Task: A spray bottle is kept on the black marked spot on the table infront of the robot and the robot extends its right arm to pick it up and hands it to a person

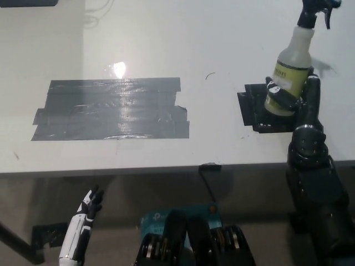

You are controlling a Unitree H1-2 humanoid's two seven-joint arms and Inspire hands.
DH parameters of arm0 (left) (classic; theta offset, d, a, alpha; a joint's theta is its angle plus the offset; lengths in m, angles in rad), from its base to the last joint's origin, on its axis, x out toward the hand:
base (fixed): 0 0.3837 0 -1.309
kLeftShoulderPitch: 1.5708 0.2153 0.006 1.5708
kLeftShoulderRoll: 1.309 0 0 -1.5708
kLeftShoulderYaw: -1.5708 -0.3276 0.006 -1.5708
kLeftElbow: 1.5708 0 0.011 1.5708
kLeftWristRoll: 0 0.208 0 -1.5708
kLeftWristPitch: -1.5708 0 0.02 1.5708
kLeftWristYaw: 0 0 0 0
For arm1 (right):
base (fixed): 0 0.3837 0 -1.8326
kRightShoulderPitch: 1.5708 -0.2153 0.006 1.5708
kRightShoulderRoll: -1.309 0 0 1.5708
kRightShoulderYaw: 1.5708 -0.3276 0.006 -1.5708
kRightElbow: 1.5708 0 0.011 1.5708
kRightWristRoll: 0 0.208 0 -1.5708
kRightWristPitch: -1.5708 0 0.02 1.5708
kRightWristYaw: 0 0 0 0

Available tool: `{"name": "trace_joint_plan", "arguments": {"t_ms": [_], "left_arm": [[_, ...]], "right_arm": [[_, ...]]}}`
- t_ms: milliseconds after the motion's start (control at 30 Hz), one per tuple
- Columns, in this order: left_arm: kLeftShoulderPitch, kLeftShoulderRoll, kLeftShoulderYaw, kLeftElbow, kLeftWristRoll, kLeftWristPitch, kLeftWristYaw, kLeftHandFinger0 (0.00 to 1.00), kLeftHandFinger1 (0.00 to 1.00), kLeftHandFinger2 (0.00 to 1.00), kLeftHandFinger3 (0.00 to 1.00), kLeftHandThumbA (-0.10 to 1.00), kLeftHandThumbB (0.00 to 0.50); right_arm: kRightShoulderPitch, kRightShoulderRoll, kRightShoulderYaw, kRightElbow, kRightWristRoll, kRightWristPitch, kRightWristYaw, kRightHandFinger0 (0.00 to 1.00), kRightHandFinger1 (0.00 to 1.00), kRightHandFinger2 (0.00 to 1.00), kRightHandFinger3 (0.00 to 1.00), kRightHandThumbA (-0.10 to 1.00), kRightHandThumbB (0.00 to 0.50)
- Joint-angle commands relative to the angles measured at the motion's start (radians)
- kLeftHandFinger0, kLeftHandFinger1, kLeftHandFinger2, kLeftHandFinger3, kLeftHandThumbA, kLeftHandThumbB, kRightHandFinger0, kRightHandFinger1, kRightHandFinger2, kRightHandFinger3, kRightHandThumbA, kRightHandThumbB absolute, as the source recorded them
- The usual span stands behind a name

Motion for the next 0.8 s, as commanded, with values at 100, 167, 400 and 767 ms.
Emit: {"name": "trace_joint_plan", "arguments": {"t_ms": [100,167,400,767], "left_arm": [[-0.015,0.021,0.000,-0.049,0.001,-0.009,-0.001,1.00,1.00,1.00,1.00,1.00,0.500],[-0.017,0.023,0.000,-0.053,-0.002,0.000,-0.005,1.00,1.00,1.00,1.00,1.00,0.500],[-0.027,0.028,-0.011,-0.049,0.003,0.001,-0.009,1.00,1.00,1.00,1.00,1.00,0.500],[-0.021,0.031,-0.015,-0.047,0.009,-0.001,-0.002,1.00,1.00,1.00,1.00,1.00,0.500]], "right_arm": [[-0.039,0.058,0.079,-0.387,-0.103,0.068,-0.008,0.02,0.46,0.89,0.91,-0.10,0.168],[-0.042,0.073,0.092,-0.423,-0.104,0.087,0.001,0.06,0.49,0.90,0.92,-0.10,0.152],[-0.098,0.135,0.153,-0.394,-0.119,0.110,0.017,0.04,0.50,0.95,0.91,-0.10,0.153],[-0.171,0.200,0.186,-0.127,-0.118,0.076,-0.005,0.00,0.42,0.88,0.92,-0.10,0.147]]}}
